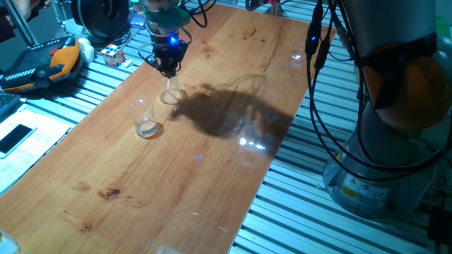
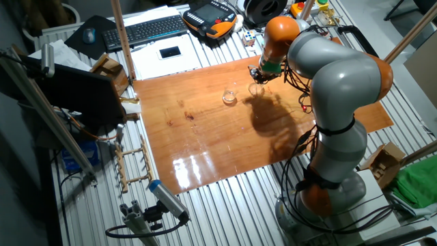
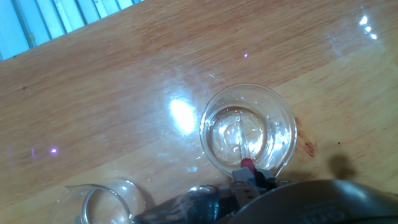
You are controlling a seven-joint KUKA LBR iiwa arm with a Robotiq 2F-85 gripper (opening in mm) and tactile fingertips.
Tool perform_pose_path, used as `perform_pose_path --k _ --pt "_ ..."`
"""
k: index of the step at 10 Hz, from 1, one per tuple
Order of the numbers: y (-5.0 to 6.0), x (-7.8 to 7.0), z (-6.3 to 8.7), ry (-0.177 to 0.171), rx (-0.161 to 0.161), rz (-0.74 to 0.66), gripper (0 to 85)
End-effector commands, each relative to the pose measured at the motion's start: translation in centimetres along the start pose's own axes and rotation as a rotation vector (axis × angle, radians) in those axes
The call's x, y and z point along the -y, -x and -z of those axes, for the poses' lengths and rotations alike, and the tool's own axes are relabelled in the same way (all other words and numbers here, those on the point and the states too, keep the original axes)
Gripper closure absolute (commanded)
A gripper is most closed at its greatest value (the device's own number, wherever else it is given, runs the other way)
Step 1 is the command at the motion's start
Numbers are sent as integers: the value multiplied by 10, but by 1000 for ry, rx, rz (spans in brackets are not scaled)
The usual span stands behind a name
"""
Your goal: Transfer liquid using a dropper
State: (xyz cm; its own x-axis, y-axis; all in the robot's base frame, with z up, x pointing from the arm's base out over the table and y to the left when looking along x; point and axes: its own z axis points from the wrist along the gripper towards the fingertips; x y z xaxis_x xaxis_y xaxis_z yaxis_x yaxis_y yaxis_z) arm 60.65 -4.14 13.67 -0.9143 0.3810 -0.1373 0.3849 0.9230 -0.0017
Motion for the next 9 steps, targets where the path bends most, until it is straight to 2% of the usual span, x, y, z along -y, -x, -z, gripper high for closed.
perform_pose_path --k 1,6,9 --pt "0 0 0 0 0 2 840" --pt "0 0 0 -3 1 4 757" --pt "0 1 3 -4 3 1 753"
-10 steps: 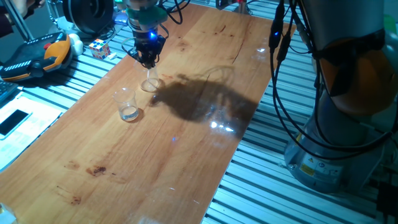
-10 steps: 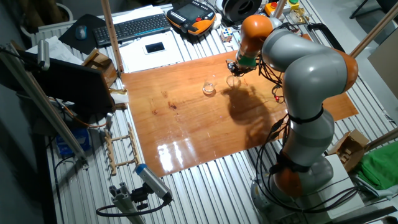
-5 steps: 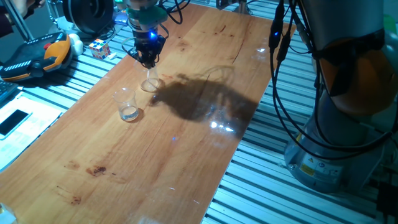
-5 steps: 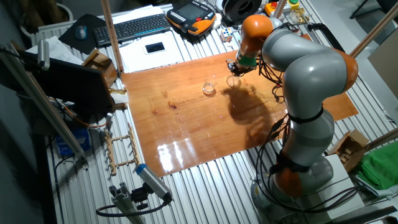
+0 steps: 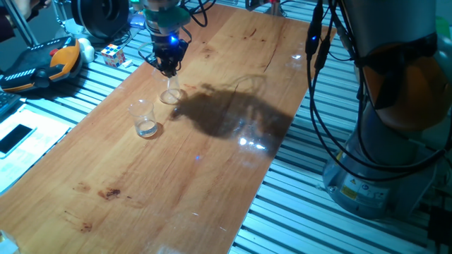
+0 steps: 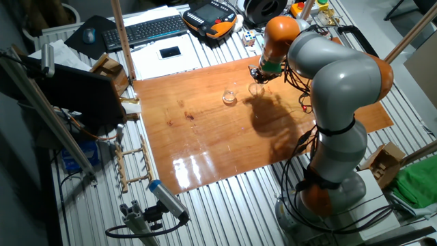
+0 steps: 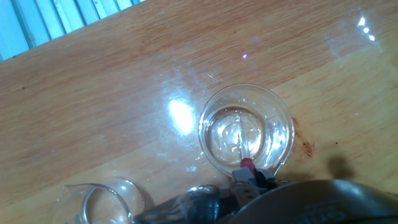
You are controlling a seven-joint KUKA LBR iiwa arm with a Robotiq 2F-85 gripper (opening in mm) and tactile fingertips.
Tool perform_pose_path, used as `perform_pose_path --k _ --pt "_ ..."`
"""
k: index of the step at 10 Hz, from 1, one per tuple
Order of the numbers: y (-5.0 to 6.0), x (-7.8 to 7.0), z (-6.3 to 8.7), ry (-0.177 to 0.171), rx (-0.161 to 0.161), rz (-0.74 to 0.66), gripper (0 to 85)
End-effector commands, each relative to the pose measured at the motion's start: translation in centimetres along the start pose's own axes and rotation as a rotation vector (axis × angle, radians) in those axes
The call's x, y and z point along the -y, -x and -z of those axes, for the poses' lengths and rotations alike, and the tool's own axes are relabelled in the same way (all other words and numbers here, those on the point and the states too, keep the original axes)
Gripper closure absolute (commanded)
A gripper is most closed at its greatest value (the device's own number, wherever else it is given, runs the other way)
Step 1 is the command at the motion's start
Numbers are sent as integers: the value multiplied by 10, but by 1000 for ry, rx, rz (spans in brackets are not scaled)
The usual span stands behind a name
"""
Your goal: Transfer liquid using a dropper
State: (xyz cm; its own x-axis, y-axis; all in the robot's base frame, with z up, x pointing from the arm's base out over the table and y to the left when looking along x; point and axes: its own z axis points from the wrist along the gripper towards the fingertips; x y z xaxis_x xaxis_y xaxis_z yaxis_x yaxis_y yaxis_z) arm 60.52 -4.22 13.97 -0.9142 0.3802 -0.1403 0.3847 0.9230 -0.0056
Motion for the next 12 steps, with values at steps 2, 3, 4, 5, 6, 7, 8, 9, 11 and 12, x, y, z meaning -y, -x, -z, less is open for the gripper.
perform_pose_path --k 2,3,4,5,6,7,8,9,11,12 --pt "-1 1 6 0 0 0 773" --pt "-2 0 9 -1 2 0 793" --pt "-3 0 14 -5 2 2 823" --pt "-4 0 18 -7 0 2 840" --pt "-4 -1 22 -8 0 2 840" --pt "-4 -1 24 -11 0 3 840" --pt "-4 -2 25 -13 1 3 840" --pt "-5 -2 26 -13 1 3 840" --pt "-4 -2 25 -13 1 6 840" --pt "-4 -3 23 -16 0 2 840"
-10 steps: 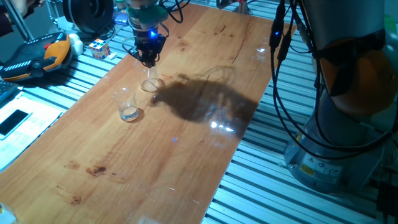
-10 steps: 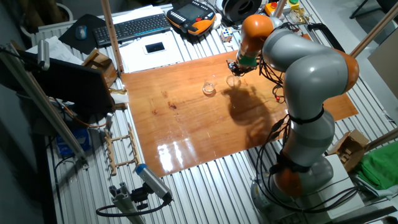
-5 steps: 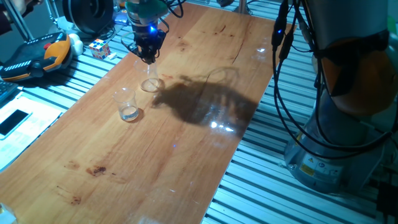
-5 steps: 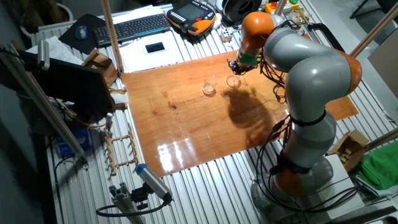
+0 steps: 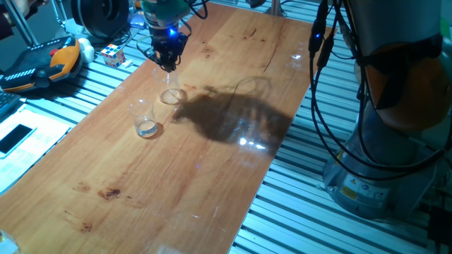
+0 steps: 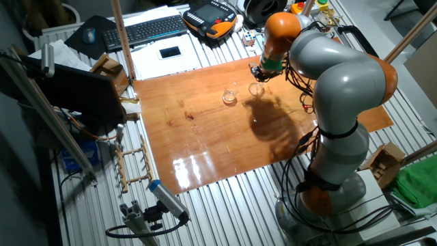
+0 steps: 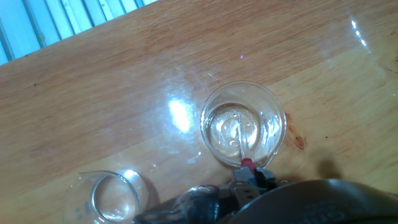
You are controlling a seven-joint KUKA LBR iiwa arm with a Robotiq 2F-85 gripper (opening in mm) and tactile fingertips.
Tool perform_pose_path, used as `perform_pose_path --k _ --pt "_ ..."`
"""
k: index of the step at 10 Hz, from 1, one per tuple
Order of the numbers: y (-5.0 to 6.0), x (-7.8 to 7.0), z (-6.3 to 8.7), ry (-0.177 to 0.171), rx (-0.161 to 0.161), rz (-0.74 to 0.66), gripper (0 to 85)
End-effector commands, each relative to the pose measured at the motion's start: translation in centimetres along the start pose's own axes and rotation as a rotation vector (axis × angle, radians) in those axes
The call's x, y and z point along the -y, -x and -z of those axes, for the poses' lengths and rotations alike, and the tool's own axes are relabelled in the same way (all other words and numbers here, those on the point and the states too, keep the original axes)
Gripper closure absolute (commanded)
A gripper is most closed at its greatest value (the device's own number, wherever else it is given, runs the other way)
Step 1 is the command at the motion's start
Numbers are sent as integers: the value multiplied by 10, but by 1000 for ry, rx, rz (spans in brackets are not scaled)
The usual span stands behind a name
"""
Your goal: Transfer liquid using a dropper
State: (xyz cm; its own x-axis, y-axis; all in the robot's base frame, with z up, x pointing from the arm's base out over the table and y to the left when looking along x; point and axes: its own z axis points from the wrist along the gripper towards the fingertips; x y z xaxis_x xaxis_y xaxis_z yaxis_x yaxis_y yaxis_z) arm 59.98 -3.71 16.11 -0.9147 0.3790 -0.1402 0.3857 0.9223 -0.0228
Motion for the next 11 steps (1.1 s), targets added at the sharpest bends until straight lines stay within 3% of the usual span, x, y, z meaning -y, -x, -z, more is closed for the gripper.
perform_pose_path --k 1,11 --pt "1 0 -2 -4 -3 -1 840" --pt "3 4 -18 5 -6 8 820"
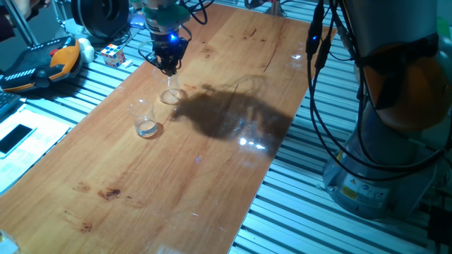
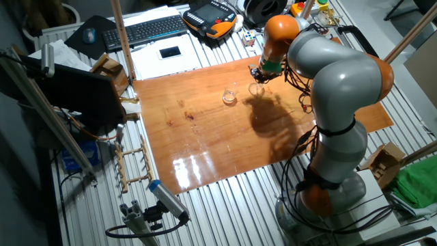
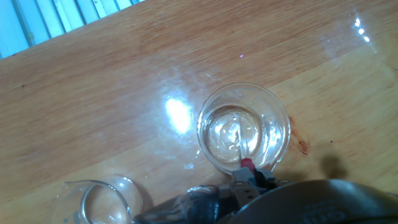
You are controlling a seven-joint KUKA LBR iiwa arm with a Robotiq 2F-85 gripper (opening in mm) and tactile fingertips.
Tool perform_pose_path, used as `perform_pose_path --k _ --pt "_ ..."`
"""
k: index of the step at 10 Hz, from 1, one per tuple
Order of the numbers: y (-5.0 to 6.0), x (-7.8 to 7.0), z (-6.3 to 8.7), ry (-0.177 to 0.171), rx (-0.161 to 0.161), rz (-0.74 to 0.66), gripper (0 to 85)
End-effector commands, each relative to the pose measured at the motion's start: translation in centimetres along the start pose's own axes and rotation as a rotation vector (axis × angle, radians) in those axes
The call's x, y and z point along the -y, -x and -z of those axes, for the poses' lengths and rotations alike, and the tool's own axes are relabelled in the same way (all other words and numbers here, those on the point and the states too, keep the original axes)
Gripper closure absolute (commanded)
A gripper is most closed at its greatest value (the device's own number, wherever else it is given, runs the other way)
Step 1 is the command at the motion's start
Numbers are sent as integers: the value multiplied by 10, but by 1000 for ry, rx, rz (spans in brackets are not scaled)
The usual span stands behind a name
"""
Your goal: Transfer liquid using a dropper
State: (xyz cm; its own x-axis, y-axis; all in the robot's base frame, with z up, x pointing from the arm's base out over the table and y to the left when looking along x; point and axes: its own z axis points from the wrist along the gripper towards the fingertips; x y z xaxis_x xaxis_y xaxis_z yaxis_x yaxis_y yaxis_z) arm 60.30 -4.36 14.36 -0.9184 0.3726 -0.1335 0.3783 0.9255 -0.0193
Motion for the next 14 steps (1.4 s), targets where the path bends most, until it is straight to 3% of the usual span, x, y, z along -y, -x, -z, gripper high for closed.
perform_pose_path --k 1,4,9,12,14 --pt "0 2 0 0 -1 2 793" --pt "-2 6 -3 4 -1 15 747" --pt "-3 6 -1 7 -2 14 763" --pt "-3 7 -1 4 -1 13 703" --pt "-4 8 0 8 -8 14 723"
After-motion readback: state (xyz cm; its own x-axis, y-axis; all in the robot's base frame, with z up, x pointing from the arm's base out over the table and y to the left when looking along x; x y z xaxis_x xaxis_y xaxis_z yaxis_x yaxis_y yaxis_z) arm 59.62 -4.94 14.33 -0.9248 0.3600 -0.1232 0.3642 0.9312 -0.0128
